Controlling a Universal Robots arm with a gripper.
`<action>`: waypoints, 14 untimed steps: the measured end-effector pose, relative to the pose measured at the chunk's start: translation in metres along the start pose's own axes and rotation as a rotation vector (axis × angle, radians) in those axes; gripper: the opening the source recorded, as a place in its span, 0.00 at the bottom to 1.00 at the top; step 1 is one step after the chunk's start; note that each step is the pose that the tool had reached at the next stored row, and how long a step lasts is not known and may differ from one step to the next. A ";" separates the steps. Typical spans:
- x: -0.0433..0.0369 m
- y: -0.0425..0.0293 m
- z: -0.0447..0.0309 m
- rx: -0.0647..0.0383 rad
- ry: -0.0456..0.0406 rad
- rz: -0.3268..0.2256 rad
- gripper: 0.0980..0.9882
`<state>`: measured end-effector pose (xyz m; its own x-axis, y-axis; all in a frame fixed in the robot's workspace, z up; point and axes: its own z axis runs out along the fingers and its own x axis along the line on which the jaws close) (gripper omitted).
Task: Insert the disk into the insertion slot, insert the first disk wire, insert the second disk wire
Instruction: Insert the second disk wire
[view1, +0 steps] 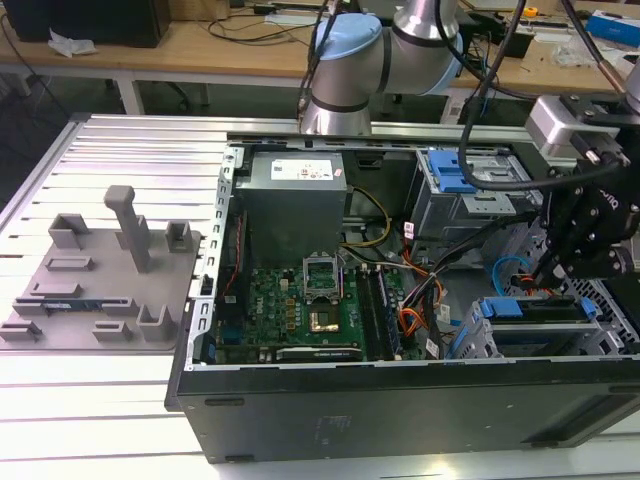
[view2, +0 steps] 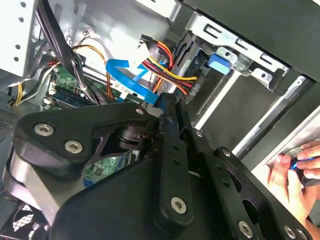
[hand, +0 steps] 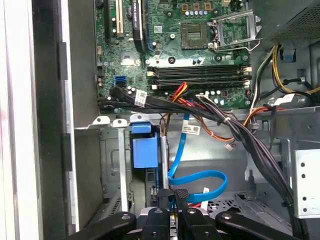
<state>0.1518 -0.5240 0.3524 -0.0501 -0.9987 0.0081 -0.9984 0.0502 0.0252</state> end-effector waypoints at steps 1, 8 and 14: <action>0.0017 -0.0001 -0.0001 0.000 -0.0012 0.000 0.07; 0.0063 -0.0002 0.0000 0.000 -0.0043 0.000 0.07; 0.0072 -0.0003 0.0001 0.000 -0.0042 0.000 0.07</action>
<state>0.1518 -0.5312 0.3523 -0.0503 -0.9987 0.0039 -0.9984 0.0504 0.0254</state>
